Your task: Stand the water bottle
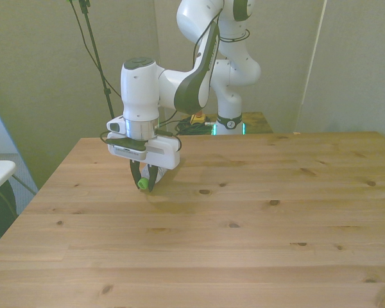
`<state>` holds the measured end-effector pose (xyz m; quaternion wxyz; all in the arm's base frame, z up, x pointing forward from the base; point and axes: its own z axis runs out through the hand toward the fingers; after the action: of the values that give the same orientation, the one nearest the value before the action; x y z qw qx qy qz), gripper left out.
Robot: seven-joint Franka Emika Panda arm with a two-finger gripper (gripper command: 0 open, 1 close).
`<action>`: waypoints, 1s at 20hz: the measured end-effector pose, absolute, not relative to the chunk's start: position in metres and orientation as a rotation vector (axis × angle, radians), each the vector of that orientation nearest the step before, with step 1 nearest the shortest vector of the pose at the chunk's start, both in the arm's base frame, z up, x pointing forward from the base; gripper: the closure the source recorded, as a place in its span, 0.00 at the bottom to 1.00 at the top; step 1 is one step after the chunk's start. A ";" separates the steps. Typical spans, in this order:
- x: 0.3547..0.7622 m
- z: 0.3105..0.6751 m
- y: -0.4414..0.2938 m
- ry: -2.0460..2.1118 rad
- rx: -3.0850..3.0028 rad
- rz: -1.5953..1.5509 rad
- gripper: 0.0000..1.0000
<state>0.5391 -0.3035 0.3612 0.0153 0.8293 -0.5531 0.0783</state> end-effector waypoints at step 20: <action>0.538 0.536 -0.108 -1.990 2.264 1.290 1.00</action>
<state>0.5377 -0.1079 0.5365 -0.0686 0.6890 -0.6054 0.3925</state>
